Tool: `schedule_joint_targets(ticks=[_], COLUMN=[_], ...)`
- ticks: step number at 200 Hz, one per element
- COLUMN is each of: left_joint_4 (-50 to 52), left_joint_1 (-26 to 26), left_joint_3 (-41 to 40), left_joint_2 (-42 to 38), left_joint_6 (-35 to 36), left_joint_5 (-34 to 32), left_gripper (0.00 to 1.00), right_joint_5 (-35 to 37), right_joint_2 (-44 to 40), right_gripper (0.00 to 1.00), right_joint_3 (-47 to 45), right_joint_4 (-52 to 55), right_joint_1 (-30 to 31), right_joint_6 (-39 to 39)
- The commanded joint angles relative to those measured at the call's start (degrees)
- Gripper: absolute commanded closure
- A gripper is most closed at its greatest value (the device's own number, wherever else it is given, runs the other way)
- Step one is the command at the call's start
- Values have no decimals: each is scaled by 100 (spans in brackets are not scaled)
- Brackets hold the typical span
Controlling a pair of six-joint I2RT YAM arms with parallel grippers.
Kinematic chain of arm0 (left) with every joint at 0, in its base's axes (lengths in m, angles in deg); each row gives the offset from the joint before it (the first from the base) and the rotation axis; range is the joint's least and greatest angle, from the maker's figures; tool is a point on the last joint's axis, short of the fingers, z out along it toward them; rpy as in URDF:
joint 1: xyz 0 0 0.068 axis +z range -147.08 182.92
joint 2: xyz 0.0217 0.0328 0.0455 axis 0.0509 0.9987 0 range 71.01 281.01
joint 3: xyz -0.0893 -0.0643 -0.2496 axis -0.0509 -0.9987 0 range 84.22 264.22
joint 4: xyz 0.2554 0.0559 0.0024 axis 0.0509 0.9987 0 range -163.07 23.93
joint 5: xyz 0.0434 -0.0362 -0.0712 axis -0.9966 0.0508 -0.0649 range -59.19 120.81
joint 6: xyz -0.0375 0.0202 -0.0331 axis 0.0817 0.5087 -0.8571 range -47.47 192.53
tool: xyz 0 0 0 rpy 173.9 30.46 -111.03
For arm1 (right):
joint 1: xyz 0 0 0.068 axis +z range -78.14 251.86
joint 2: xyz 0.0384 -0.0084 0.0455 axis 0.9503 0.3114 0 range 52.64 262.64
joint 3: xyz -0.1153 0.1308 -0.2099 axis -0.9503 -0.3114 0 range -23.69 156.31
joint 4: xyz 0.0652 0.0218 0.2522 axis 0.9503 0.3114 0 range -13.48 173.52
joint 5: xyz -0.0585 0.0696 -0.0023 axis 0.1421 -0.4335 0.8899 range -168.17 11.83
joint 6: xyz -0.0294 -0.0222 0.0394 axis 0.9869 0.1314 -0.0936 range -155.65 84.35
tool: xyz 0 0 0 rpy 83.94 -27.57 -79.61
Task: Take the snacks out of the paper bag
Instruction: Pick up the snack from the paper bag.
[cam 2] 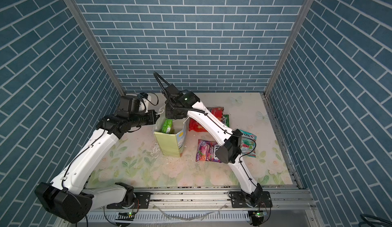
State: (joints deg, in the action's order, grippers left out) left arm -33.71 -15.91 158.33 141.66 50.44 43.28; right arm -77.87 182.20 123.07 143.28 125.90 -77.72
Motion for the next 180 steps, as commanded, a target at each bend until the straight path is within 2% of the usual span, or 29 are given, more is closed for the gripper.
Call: schedule_joint_targets(ticks=[1, 180], left_joint_4=[-129, -289], left_joint_1=[47, 71], left_joint_3=[-44, 18], left_joint_2=[11, 183], left_joint_6=[20, -4], left_joint_5=[174, 369], left_gripper=[83, 83], right_joint_5=[111, 126], right_joint_2=[74, 421], right_gripper=[61, 58], right_joint_3=[59, 148], right_joint_4=[-74, 34], right_joint_1=[65, 79], right_joint_6=[-214, -175])
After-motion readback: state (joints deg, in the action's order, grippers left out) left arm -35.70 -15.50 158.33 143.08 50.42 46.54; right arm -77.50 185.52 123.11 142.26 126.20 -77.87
